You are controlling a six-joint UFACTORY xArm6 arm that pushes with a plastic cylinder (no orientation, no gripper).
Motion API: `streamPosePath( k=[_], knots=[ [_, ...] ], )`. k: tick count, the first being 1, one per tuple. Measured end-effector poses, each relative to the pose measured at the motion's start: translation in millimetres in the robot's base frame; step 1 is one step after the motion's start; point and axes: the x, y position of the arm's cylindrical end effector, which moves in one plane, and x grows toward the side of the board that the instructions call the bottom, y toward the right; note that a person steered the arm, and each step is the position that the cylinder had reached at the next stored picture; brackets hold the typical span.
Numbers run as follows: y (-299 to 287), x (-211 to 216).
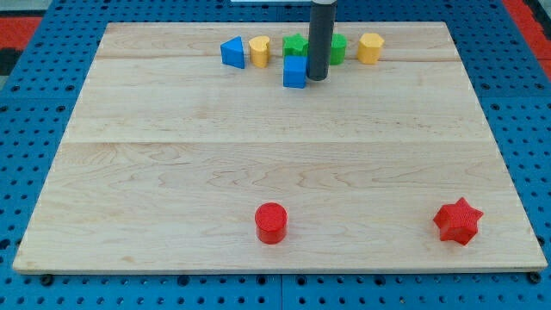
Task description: Slide the red circle closer to blue cube
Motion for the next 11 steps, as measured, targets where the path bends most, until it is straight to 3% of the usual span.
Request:
streamPosePath(
  k=[1,4,5,6,11],
  knots=[
    [0.0,29.3],
    [-4.2,248.1],
    [-13.2,301.5],
    [-60.5,298.2],
    [-98.1,217.9]
  ],
)
